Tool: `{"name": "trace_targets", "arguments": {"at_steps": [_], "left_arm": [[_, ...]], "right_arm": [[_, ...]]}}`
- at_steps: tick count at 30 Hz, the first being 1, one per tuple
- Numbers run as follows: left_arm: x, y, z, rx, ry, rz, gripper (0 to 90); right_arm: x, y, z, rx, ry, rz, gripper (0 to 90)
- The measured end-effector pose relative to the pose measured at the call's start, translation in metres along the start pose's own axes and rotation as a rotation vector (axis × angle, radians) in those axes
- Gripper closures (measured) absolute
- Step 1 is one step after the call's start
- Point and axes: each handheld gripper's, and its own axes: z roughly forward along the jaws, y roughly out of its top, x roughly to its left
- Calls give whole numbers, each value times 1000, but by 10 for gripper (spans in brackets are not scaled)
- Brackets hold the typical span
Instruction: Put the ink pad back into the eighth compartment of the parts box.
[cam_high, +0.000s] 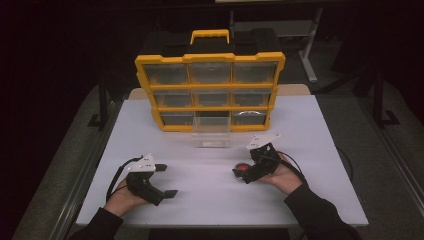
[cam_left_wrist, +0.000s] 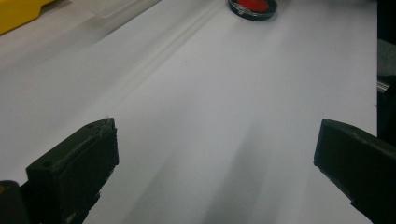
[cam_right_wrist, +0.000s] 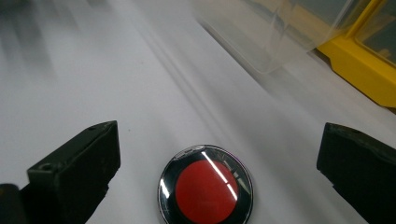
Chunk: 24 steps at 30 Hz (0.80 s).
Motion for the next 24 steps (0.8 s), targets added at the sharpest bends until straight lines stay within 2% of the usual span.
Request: {"name": "trace_targets", "arguments": {"at_steps": [24], "left_arm": [[0, -1, 1, 5, -3, -4, 0]], "right_arm": [[3, -3, 12, 80, 14, -12, 0]]}}
